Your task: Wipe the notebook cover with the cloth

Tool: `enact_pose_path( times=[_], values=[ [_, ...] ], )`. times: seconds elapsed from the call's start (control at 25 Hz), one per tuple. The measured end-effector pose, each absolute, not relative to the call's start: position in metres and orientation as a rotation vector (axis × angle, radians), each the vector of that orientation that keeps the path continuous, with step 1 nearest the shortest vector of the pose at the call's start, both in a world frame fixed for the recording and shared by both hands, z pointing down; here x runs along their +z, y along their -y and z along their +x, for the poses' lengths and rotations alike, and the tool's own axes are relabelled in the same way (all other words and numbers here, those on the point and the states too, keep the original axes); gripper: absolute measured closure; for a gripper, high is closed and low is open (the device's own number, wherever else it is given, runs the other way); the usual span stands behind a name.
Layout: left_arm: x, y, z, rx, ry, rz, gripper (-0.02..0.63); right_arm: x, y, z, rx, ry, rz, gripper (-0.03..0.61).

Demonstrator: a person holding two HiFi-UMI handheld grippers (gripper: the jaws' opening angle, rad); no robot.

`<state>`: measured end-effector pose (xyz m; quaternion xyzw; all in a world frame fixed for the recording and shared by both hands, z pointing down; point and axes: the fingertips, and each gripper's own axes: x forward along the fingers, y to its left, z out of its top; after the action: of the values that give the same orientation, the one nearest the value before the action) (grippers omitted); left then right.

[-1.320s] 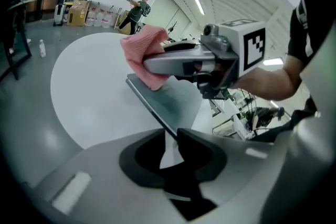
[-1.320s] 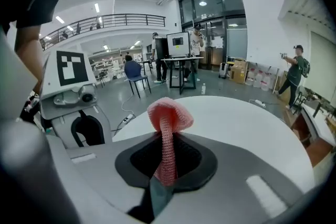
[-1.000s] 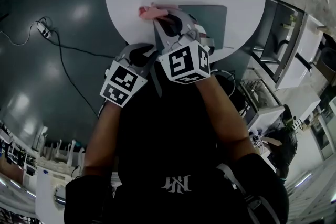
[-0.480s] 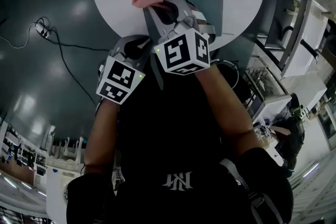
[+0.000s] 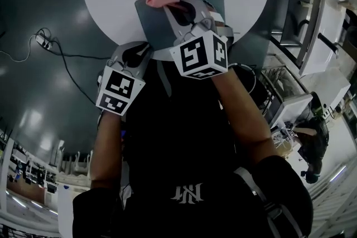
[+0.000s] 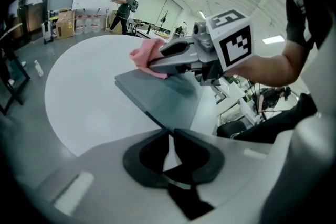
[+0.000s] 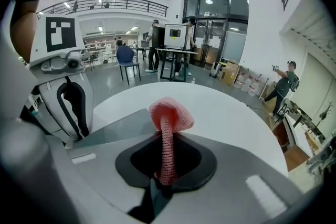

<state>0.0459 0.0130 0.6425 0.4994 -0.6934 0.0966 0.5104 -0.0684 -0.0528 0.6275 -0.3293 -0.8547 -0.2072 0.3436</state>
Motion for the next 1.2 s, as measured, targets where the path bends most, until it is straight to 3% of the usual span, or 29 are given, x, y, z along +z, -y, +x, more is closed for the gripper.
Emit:
enact_pose_path(
  times=[1.2],
  values=[
    [0.640, -0.009, 0.051, 0.270, 1.668, 1.234, 0.581, 0.614, 0.210, -0.064, -0.533, 2.206, -0.395, 0.551]
  ],
)
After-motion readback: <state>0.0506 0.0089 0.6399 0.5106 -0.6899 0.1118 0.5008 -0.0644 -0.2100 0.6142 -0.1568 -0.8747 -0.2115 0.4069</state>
